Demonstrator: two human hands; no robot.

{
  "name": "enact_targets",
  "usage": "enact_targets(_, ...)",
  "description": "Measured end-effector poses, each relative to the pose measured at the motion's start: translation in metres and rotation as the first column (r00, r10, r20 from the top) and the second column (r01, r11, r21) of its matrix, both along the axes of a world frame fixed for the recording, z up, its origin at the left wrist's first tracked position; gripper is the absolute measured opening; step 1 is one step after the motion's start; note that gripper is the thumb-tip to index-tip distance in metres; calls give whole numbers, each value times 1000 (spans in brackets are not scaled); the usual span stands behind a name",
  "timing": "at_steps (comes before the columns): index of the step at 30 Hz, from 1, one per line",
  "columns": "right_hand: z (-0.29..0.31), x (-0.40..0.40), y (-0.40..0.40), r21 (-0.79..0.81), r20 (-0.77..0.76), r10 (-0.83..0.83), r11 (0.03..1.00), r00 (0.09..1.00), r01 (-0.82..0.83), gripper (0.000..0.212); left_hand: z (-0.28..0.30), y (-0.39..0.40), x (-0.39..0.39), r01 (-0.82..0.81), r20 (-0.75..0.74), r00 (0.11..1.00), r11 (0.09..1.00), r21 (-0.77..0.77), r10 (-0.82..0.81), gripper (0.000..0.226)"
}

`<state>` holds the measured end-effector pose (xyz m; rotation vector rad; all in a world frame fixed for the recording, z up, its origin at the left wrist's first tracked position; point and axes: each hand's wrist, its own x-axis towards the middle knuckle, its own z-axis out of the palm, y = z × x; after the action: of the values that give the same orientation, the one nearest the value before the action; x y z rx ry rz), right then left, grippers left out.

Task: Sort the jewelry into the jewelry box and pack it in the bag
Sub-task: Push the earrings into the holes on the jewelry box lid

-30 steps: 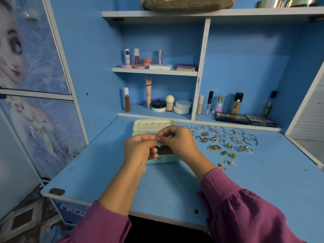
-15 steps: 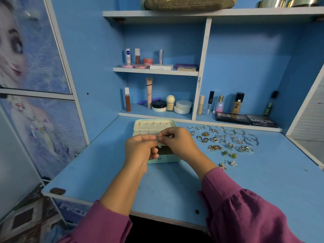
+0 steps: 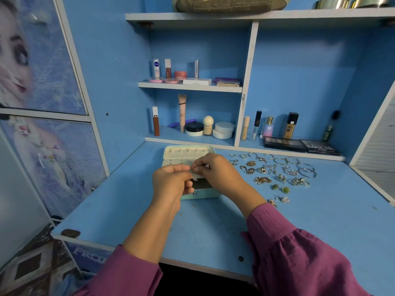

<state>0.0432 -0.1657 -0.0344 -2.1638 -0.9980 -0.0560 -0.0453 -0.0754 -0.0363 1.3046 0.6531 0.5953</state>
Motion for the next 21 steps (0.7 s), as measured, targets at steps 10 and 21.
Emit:
enact_targets(10,6,-2,-7,-11,-43,42,999,998,-43,13,0,-2,-1,-9,3,1000,1000,-2,9,16)
enact_targets(21,2,1,-4,-143,194,82,988,977,-55,14,-2,-1,0,-14,3,1000,1000,0,14,17)
